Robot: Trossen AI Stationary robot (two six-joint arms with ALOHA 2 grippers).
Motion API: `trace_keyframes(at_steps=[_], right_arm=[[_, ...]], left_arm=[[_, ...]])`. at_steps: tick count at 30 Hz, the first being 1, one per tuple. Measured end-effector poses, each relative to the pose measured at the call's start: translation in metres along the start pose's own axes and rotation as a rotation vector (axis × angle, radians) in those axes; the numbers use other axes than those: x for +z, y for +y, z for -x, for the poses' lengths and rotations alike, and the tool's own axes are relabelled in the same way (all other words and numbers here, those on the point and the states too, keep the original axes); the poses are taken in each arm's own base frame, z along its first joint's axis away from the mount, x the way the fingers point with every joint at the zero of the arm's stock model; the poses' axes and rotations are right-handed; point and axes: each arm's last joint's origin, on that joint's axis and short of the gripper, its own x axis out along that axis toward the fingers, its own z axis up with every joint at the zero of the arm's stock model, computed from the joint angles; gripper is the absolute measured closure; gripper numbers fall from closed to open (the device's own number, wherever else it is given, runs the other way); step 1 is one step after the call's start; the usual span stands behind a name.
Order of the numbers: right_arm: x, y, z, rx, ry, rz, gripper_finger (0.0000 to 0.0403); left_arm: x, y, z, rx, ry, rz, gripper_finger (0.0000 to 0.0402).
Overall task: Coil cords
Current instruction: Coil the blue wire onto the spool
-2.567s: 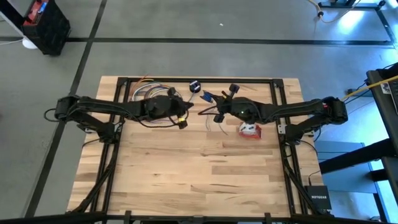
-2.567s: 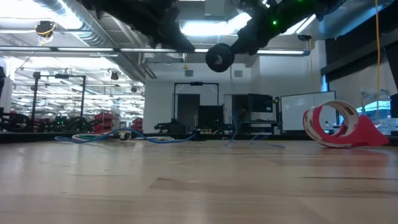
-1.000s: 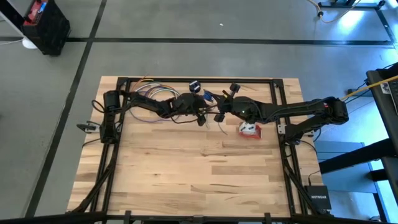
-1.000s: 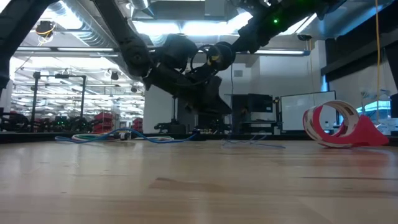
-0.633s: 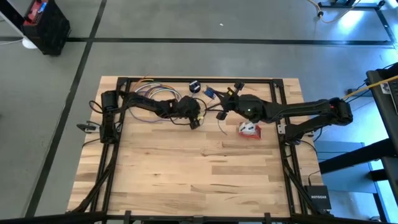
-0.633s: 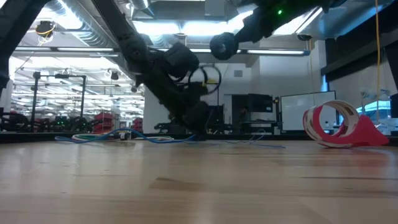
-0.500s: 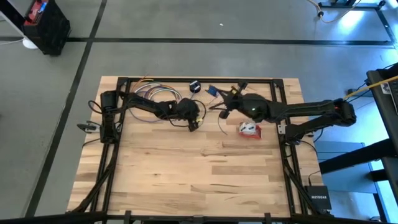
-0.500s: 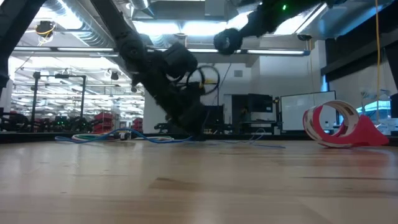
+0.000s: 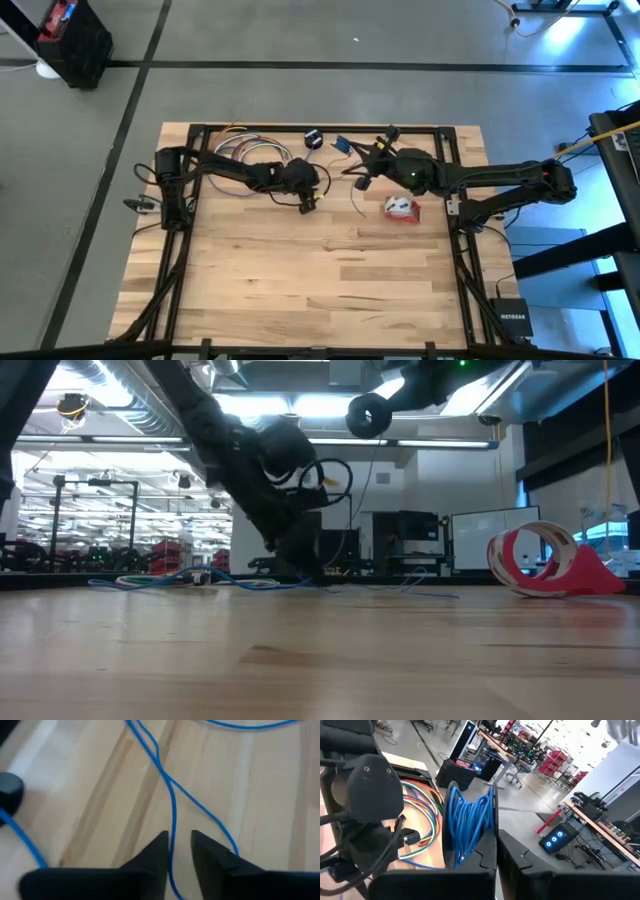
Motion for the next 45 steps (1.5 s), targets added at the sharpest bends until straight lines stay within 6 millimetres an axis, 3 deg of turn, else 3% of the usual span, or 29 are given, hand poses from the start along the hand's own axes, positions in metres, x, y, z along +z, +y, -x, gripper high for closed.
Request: trace_keyframes(at_steps=[5, 9, 12, 15, 20, 30, 37, 45], right_arm=[[0.000, 0.000, 0.000, 0.005, 0.002, 0.001, 0.0400], [0.000, 0.001, 0.000, 0.018, -0.004, -0.014, 0.0400], [0.000, 0.001, 0.000, 0.043, -0.014, -0.037, 0.0400], [0.000, 0.003, -0.002, 0.046, -0.015, -0.054, 0.0400], [0.001, 0.006, -0.007, 0.040, -0.041, -0.112, 0.0400], [-0.001, 0.010, -0.012, 0.036, -0.040, -0.099, 0.0400], [0.000, 0.010, -0.012, 0.034, -0.050, -0.099, 0.0400], [0.003, 0.010, -0.012, 0.056, -0.087, -0.112, 0.0400]], left_arm=[[0.008, 0.000, 0.019, -0.003, -0.009, -0.021, 0.0264], [0.025, 0.005, 0.048, 0.002, -0.088, -0.021, 0.0233], [0.044, 0.005, 0.073, 0.007, -0.232, -0.026, 0.0227], [0.068, 0.001, 0.087, 0.018, -0.490, -0.046, 0.0229], [0.076, -0.010, 0.080, 0.032, -0.619, -0.141, 0.0241], [0.073, -0.002, 0.073, 0.190, -0.566, -0.148, 0.0262], [0.065, -0.011, 0.069, 0.183, -0.469, -0.295, 0.0263], [0.061, 0.020, 0.052, 0.245, -0.460, -0.253, 0.0263]])
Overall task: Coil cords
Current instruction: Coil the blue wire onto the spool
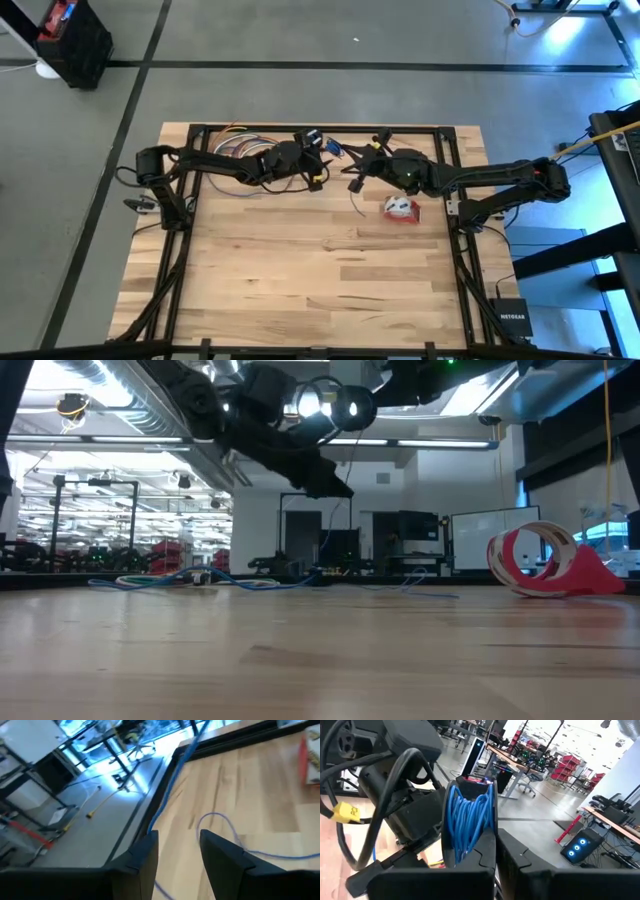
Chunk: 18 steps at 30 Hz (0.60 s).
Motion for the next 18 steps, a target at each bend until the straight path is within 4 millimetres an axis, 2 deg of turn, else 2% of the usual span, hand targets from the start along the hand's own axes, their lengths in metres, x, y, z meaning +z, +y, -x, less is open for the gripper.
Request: trace_keyframes(at_steps=[7, 14, 18], right_arm=[[0.000, 0.000, 0.000, 0.006, 0.000, 0.004, 0.0400], [-0.002, 0.001, 0.000, 0.013, 0.020, 0.016, 0.0400], [-0.002, 0.001, 0.000, 0.011, 0.017, 0.015, 0.0400]], left_arm=[[-0.002, 0.005, -0.001, -0.019, -0.011, -0.002, 0.0274], [0.007, -0.005, 0.010, -0.073, 0.004, -0.085, 0.0282], [0.014, -0.004, 0.018, -0.077, 0.000, -0.103, 0.0282]])
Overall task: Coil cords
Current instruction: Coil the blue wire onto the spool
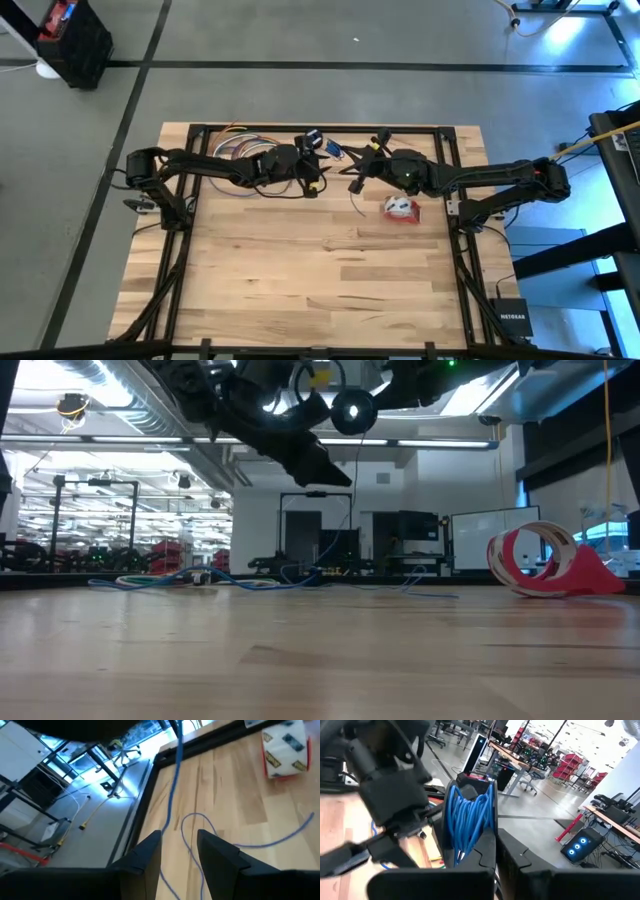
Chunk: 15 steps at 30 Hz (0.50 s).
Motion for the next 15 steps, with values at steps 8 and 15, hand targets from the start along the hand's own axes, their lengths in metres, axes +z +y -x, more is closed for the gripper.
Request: trace_keyframes(at_steps=[8, 15], right_arm=[[0.000, 0.000, 0.000, 0.008, -0.005, 0.009, 0.0400], [0.001, 0.000, 0.000, 0.006, -0.010, 0.009, 0.0400]], left_arm=[[-0.014, 0.008, -0.010, -0.011, 0.020, 0.077, 0.0282], [-0.022, 0.006, -0.026, -0.016, -0.045, 0.121, 0.0282]])
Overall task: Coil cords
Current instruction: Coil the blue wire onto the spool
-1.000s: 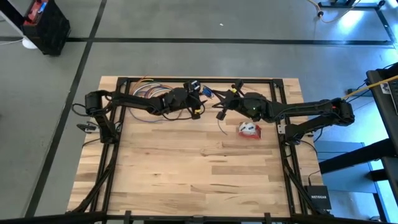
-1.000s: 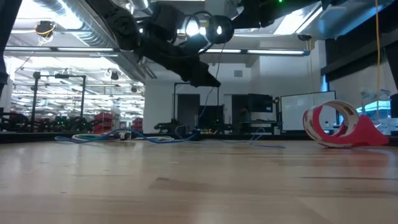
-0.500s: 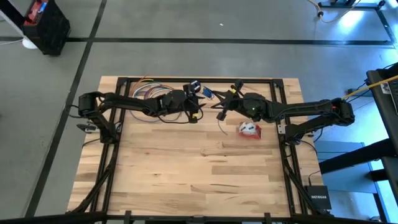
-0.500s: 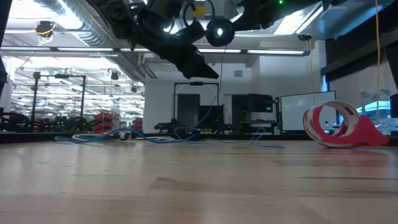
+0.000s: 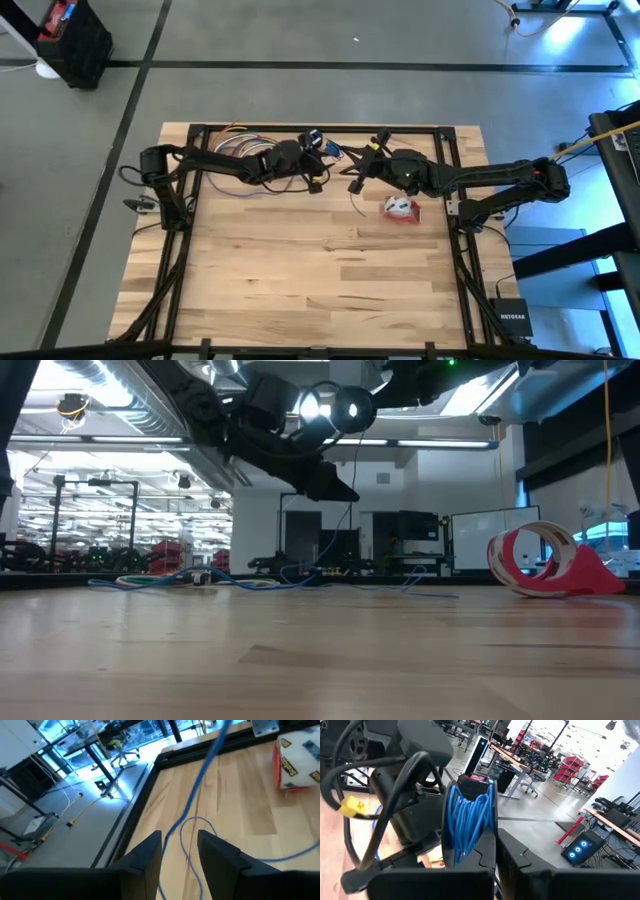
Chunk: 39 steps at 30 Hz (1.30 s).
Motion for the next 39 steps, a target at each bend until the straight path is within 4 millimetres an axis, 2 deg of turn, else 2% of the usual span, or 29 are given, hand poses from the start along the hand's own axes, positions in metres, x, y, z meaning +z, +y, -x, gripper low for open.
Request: trace_keyframes(at_steps=[7, 14, 18, 25, 34, 39], right_arm=[[0.000, 0.000, 0.000, 0.001, 0.001, 0.000, 0.0400], [-0.002, 0.002, -0.002, 0.004, 0.009, 0.004, 0.0400], [-0.003, 0.004, -0.003, 0.051, 0.001, 0.006, 0.0400], [-0.004, 0.005, -0.002, 0.087, 0.004, 0.014, 0.0400], [-0.013, 0.009, -0.003, 0.112, 0.090, 0.091, 0.0400], [-0.024, 0.007, -0.010, 0.101, 0.156, 0.122, 0.0400]], left_arm=[[0.000, -0.001, -0.002, 0.004, -0.015, -0.019, 0.0294], [-0.001, 0.000, -0.002, 0.006, -0.009, -0.045, 0.0391], [-0.002, 0.004, -0.002, 0.067, 0.014, -0.040, 0.0395], [-0.003, 0.022, 0.004, 0.133, 0.055, -0.002, 0.0400], [0.004, 0.034, 0.023, 0.138, 0.127, 0.013, 0.0399], [0.009, 0.038, 0.035, 0.125, 0.164, 0.018, 0.0399]])
